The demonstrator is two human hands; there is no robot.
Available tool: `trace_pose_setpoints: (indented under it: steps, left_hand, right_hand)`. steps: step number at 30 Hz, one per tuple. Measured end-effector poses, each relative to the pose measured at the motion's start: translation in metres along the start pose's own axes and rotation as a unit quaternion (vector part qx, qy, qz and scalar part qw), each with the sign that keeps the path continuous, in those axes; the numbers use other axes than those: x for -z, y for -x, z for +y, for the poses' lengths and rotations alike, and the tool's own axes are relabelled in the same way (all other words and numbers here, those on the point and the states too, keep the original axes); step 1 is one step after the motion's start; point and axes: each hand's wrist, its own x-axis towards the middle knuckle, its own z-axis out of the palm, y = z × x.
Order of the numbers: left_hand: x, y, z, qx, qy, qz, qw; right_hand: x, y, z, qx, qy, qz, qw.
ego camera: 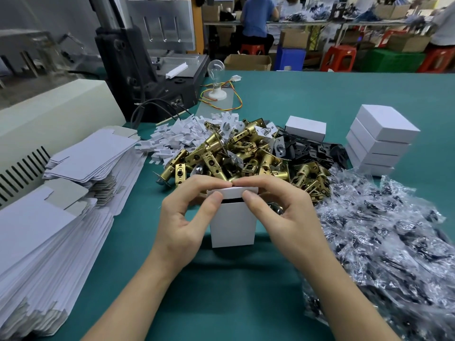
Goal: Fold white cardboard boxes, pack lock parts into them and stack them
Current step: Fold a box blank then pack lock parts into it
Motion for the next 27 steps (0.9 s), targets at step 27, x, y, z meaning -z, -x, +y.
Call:
trace_pose_setpoints:
  steps: [27]
  left_hand:
    - [0.009,0.001,0.001,0.009,0.036,-0.039,0.999]
  right_hand:
    - [0.017,-0.004,0.011,0.108,0.165,-0.035,0.980]
